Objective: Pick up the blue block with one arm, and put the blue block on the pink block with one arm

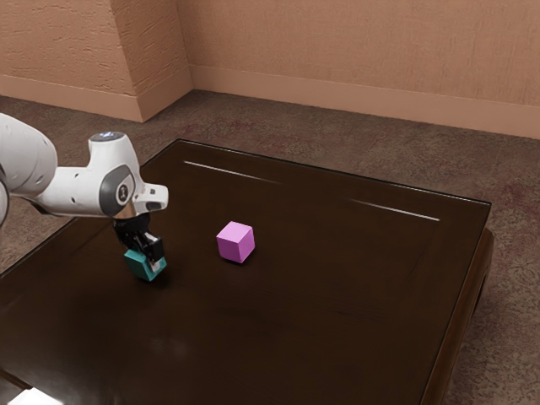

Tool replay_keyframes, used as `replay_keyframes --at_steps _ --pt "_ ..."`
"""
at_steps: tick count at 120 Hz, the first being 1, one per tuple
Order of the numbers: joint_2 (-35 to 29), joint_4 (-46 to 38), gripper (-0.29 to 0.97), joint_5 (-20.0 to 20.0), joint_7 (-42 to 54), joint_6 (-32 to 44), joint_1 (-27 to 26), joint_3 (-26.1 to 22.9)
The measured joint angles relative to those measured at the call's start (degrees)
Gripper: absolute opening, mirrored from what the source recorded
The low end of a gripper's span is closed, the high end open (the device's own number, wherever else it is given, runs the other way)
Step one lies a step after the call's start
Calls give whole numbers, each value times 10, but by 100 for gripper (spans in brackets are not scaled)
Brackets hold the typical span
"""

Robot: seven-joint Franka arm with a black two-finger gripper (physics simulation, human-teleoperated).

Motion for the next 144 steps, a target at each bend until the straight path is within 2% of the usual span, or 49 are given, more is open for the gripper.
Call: replay_keyframes --at_steps 30,51,66,86,114,131,144 --pt "-19 0 38 1 -3 -4 -1 -1" --pt "-28 40 38 -12 -7 -31 -1 -16" --pt "2 142 38 -30 -13 -101 -1 -37" --pt "46 247 39 -43 -41 -240 -3 -56" --pt "175 469 39 -42 -101 -435 -7 -65" --pt "206 520 39 -42 -135 -502 -12 -68" --pt "212 529 39 -43 -154 -502 -29 -69"
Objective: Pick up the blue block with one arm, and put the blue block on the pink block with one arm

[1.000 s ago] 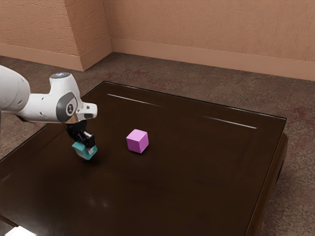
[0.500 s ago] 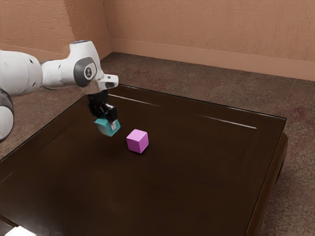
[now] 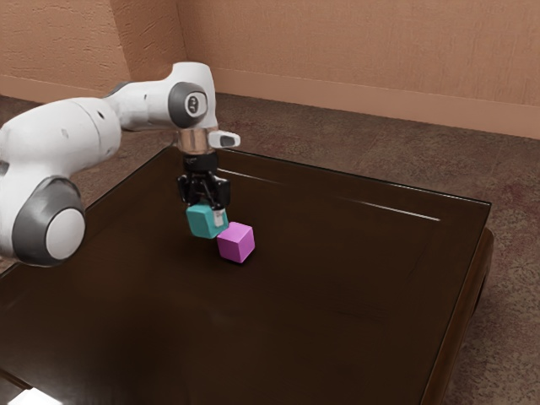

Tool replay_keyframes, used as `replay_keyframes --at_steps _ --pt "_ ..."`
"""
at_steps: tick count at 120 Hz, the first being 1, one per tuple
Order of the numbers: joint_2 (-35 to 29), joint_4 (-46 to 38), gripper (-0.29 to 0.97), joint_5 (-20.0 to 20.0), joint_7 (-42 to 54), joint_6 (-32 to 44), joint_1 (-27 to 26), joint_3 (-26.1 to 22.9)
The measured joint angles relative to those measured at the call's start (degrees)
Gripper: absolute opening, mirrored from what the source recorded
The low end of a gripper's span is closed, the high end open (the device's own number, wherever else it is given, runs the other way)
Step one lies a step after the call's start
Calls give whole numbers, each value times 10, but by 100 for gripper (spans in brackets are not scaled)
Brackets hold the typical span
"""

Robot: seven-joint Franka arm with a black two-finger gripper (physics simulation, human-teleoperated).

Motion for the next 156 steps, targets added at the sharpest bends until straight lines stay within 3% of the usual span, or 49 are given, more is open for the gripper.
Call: replay_keyframes --at_steps 60,156 --pt "40 36 39 35 -23 98 -16 -1" --pt "19 0 38 34 -38 102 -37 0"
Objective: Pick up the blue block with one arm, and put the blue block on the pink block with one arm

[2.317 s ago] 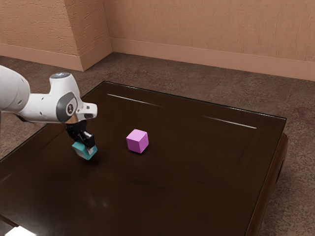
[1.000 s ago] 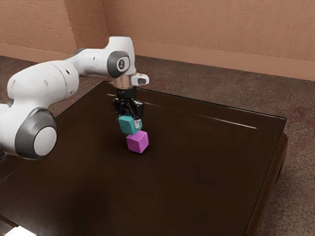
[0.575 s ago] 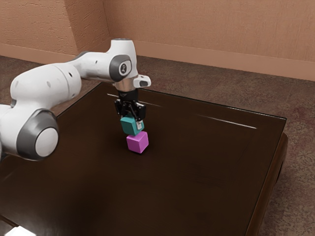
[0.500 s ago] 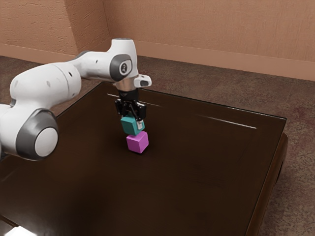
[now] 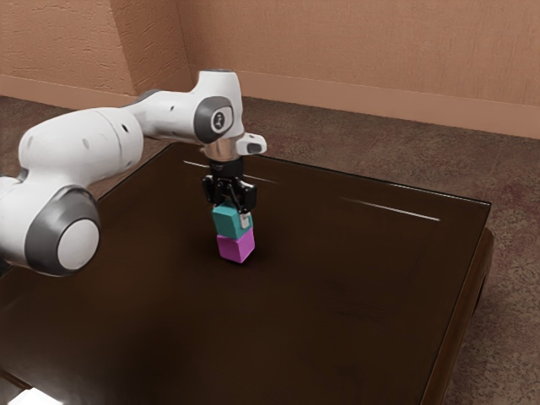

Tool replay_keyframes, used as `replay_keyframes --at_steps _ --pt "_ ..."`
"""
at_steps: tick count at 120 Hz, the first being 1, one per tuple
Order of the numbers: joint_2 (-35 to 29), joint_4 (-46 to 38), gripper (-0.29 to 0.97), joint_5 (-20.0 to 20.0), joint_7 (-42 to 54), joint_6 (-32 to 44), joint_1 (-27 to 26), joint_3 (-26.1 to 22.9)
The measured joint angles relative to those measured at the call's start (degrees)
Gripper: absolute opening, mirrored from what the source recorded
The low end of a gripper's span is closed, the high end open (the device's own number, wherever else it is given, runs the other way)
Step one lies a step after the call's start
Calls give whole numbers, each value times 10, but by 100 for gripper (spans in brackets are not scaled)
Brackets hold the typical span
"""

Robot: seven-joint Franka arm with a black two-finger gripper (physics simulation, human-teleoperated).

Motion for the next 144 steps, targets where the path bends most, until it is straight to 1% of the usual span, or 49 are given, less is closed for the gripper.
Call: replay_keyframes --at_steps 28,57,86,112,122,135,144 --pt "14 22 38 0 -3 0 0 4" --pt "16 25 38 0 -4 0 0 5" --pt "19 26 56 -2 -3 -1 0 5" --pt "11 29 64 -3 -2 -6 0 6" --pt "-10 33 65 -3 -2 -14 0 14" --pt "-116 -25 66 -1 -1 -30 -1 27" --pt "-146 -46 67 1 -1 -38 -1 27"
